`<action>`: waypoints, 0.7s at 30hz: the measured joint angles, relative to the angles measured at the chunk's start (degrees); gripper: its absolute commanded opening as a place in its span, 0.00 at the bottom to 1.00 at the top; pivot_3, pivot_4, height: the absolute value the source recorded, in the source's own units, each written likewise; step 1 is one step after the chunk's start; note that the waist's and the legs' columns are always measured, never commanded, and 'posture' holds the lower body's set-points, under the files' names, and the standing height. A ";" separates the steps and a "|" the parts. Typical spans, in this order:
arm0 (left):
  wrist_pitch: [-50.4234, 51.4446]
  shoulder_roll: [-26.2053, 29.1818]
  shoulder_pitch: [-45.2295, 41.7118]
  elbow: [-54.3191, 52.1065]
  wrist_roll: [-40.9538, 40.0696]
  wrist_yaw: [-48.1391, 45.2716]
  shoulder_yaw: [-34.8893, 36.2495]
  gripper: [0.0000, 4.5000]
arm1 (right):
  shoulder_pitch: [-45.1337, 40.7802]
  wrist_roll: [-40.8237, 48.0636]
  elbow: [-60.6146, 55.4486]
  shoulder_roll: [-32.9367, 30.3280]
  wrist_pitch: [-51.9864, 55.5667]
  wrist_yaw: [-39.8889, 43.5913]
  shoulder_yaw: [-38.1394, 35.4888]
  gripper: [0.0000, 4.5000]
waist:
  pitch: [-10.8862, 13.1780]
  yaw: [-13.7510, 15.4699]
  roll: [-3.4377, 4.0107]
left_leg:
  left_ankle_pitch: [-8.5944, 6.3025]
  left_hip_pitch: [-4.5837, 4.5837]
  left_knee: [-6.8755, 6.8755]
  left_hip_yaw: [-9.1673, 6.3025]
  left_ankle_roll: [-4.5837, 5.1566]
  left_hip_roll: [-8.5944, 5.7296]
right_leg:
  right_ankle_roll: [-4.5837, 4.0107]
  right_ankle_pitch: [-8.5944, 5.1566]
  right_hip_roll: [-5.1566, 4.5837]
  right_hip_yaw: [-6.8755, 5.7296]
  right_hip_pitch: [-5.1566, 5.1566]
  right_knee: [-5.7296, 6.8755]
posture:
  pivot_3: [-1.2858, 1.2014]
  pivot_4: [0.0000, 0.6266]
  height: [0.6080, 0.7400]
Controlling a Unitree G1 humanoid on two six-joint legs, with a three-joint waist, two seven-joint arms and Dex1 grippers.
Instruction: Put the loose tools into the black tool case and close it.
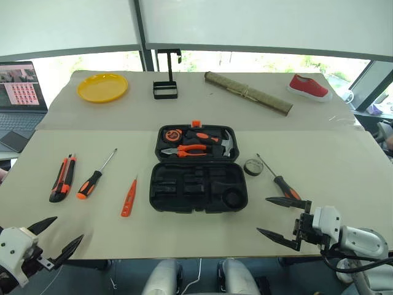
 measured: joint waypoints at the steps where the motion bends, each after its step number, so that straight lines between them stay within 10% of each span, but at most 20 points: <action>1: 0.00 0.00 0.00 0.00 0.02 0.00 0.00 1.00 | 0.00 0.00 0.00 0.00 0.00 0.00 0.00 0.99 | 0.00 0.00 0.00 | 0.00 0.00 0.00 0.00 0.00 0.00 | 0.00 0.00 0.00 0.00 0.00 0.00 | 0.52 0.24 1.00; 14: 23.75 -10.64 4.04 -4.77 -16.43 19.27 9.55 1.00 | -12.68 12.24 -11.28 14.51 6.96 -7.47 4.38 0.99 | 0.06 -0.47 -0.19 | -0.33 0.06 0.06 0.10 -0.15 0.23 | -0.39 0.20 0.25 -0.01 -0.12 0.03 | 0.52 0.24 1.00; 21: 41.88 1.02 0.66 -12.26 -28.24 26.85 13.38 1.00 | -12.62 12.34 -12.02 14.95 6.85 -6.92 5.66 0.99 | 0.09 0.46 -0.17 | -0.32 0.28 0.13 0.14 -0.16 0.21 | -0.38 0.15 0.39 -0.10 -0.18 0.14 | 0.52 0.24 1.00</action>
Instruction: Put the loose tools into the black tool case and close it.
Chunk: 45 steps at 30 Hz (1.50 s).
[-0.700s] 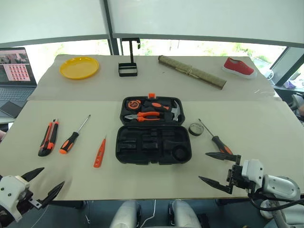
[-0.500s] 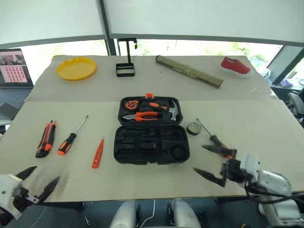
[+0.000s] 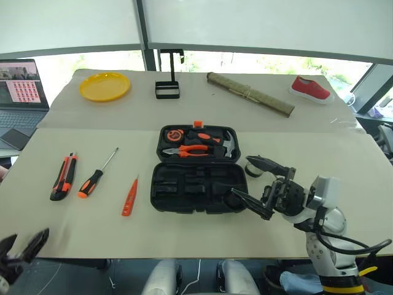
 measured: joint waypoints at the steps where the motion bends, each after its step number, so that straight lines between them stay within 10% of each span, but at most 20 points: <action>1: 2.72 2.46 -2.55 -0.60 -1.59 1.60 0.00 1.00 | 0.07 0.00 -0.04 0.02 0.00 0.14 0.08 0.99 | 0.00 -0.03 -0.01 | 0.00 0.03 0.00 0.02 0.00 0.00 | 0.00 0.00 0.14 0.00 0.00 0.04 | 0.52 0.24 1.00; 6: 17.50 17.09 -21.64 -0.28 -3.92 9.79 -10.20 1.00 | -1.35 -0.65 -0.24 0.56 0.00 0.17 1.66 0.99 | 0.01 -0.54 0.04 | 0.00 0.24 -0.03 0.20 -0.13 -0.09 | -0.11 0.11 0.62 0.22 0.21 0.20 | 0.52 0.24 1.00; 15: 26.21 18.17 -41.73 11.78 3.45 13.00 -30.22 1.00 | -1.39 -2.21 0.28 0.97 -0.01 -0.85 2.20 0.99 | 0.02 -2.26 0.04 | -0.17 -0.21 -0.17 0.47 -0.53 0.08 | -0.40 0.19 0.89 0.51 -0.76 0.53 | 0.52 0.24 1.00; 25: 27.49 18.32 -41.91 14.90 9.93 9.48 -31.04 0.25 | 0.44 -2.49 0.24 0.74 -0.01 -2.11 1.53 1.00 | -0.01 -1.75 0.10 | -0.18 -0.19 -0.16 0.47 -0.51 0.07 | -0.40 0.20 0.56 0.54 -0.72 0.50 | 0.52 0.24 1.00; 37: -3.86 17.80 -44.23 12.75 16.10 -17.32 -32.70 0.20 | 1.25 -2.24 0.18 -4.77 1.13 -2.09 -2.51 1.00 | -0.02 -0.46 0.11 | -0.16 -0.43 -0.10 0.46 -0.52 0.15 | -0.51 0.29 0.21 0.58 -0.77 0.30 | 0.52 0.24 1.00; 45: -18.24 15.73 -68.07 15.23 32.45 -37.49 -62.68 0.20 | 2.83 -1.35 0.47 -11.33 6.25 -0.85 -5.64 1.00 | -0.07 -0.54 0.22 | -0.11 -0.49 0.05 0.81 -0.22 0.09 | -0.34 0.37 0.87 0.52 -0.70 0.28 | 0.52 0.24 1.00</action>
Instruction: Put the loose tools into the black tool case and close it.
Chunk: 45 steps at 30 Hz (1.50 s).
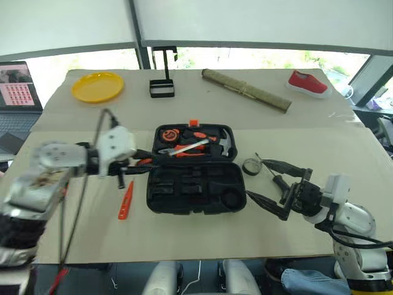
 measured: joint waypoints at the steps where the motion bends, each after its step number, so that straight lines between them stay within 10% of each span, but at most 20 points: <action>1: -0.71 -0.72 -1.57 1.56 2.19 -0.97 -2.70 0.20 | 0.22 0.01 -0.03 -0.47 0.55 0.02 -0.26 1.00 | 0.01 -0.39 -0.03 | -0.02 0.01 0.00 0.04 0.03 0.05 | 0.00 0.00 0.08 0.08 -0.01 0.02 | 0.52 0.24 1.00; 8: -3.97 -6.03 -9.58 12.67 16.84 -1.78 -13.47 0.20 | 0.44 -0.20 -0.96 -0.81 2.03 -0.48 -0.73 1.00 | 0.03 -0.52 -0.06 | -0.02 -0.01 0.11 0.07 0.09 0.04 | 0.08 -0.02 0.14 0.11 -0.01 0.06 | 0.52 0.24 1.00; 23: -6.38 -11.08 -10.66 15.97 22.41 -1.70 -13.58 0.20 | 4.23 -0.16 -2.93 0.36 2.08 -1.39 -0.94 1.00 | 0.03 0.37 -0.06 | -0.07 -0.05 0.59 0.03 0.23 -0.01 | 0.26 0.05 0.04 0.06 0.16 0.16 | 0.52 0.24 1.00; 31: -10.00 -14.73 -10.19 16.23 20.33 0.76 -9.59 0.84 | 4.47 0.23 -3.27 1.10 3.17 -1.20 -0.07 1.00 | 0.04 0.58 -0.06 | -0.10 -0.22 0.97 -0.01 0.36 -0.02 | 0.42 0.16 -0.02 0.03 0.15 0.22 | 0.52 0.24 1.00; 36: -13.94 -16.10 -7.77 16.21 14.76 1.36 -2.75 0.84 | 5.16 0.26 -3.73 1.19 3.33 -1.26 0.20 1.00 | 0.03 -0.12 -0.05 | -0.11 -0.23 0.92 0.01 0.36 0.00 | 0.41 0.16 0.00 0.10 0.06 0.26 | 0.52 0.24 1.00; 45: -13.87 -18.48 -2.78 21.92 10.81 1.83 0.11 0.10 | 6.20 0.25 -4.17 1.74 3.34 -1.92 0.20 1.00 | 0.03 -0.03 -0.05 | -0.11 -0.22 0.95 0.01 0.36 -0.04 | 0.41 0.16 -0.02 0.10 0.07 0.30 | 0.52 0.24 1.00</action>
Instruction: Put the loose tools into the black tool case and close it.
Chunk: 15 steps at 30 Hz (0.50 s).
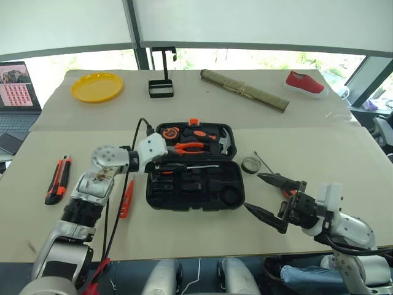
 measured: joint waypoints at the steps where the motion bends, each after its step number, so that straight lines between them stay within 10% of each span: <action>1: 0.00 -0.26 0.18 0.64 0.06 0.18 -0.01 0.01 | 0.00 0.00 -0.01 0.00 0.00 -0.08 0.00 1.00 | 0.00 0.02 0.00 | 0.00 0.00 0.00 0.00 0.00 0.00 | 0.00 0.00 0.00 0.00 0.00 0.00 | 0.52 0.24 1.00; 15: -3.67 -2.23 0.02 4.32 1.29 0.81 -1.07 0.01 | 0.56 -0.02 -0.16 0.01 0.00 -1.22 -0.32 1.00 | -0.02 0.41 0.03 | 0.00 0.27 0.01 -0.01 0.00 -0.05 | 0.02 0.01 -0.05 -0.01 0.34 -0.02 | 0.52 0.24 1.00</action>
